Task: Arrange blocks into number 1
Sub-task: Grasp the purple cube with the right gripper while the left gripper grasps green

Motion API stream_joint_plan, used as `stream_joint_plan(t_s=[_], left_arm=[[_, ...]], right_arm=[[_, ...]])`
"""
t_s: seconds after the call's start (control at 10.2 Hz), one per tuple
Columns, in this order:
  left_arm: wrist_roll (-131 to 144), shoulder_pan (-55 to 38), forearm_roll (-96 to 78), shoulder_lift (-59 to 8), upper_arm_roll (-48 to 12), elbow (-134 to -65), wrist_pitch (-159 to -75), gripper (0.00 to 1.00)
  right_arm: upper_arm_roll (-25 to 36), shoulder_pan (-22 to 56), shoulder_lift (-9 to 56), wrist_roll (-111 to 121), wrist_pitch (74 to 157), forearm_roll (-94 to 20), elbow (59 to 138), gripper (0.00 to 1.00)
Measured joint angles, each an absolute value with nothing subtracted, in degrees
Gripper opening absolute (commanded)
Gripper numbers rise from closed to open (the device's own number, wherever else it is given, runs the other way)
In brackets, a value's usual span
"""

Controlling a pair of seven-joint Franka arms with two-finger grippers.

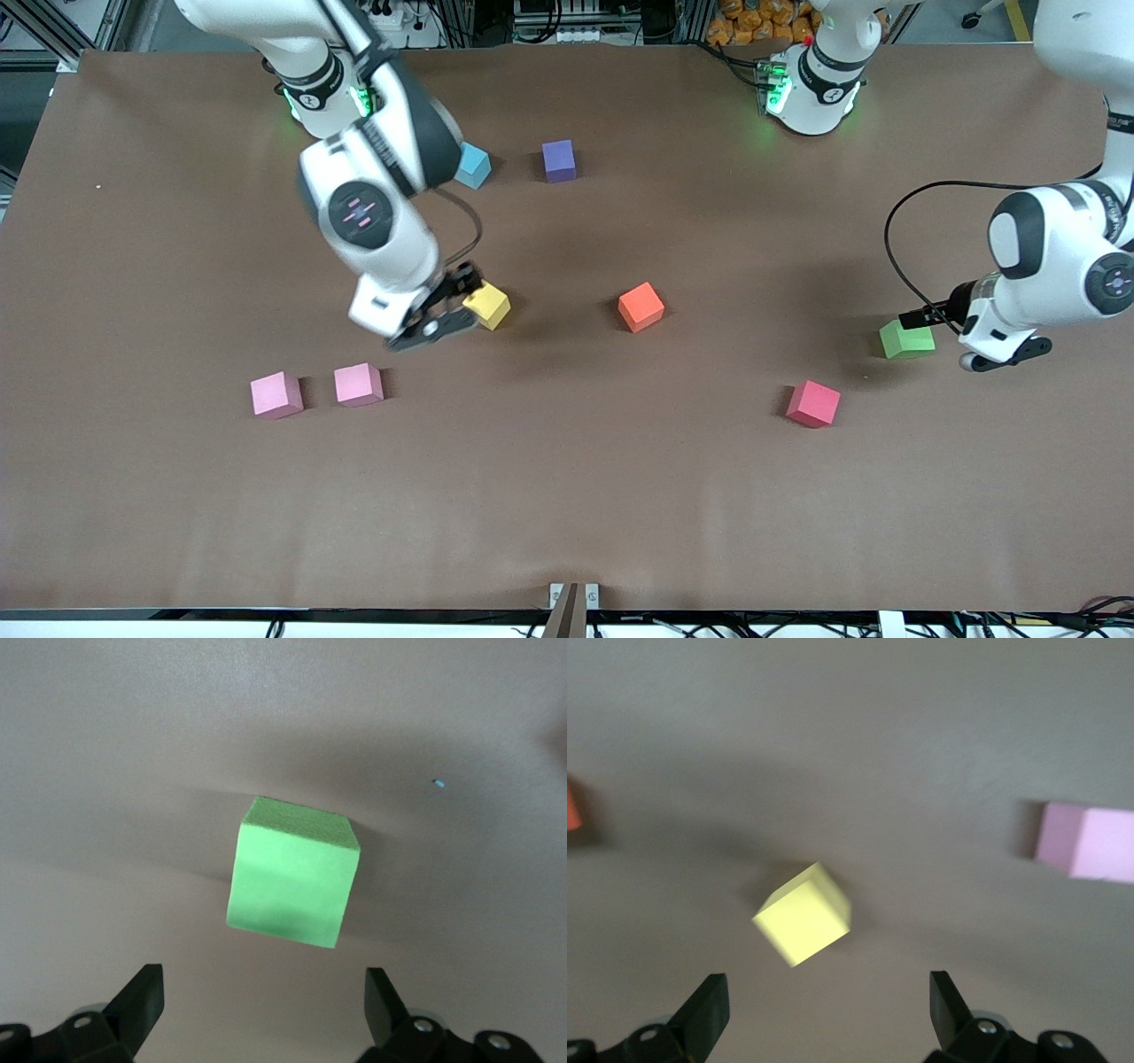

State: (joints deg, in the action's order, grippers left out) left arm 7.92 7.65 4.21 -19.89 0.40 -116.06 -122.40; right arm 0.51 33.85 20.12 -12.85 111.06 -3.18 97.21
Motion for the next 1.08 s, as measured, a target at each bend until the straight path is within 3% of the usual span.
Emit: stream_joint_plan(t_s=[0.49,1.08], left_arm=[[7.8,7.9,5.4,-22.2,0.0,-116.1,-125.7,1.00],[8.0,8.0,5.4,-23.0,-1.1,-115.9,-127.9,1.00]], right_arm=[[0.4,47.5,17.5,-25.4,112.2,-3.7,105.4,1.00],[0.4,60.8,13.4,-31.3,125.0,-7.0,118.4,1.00]])
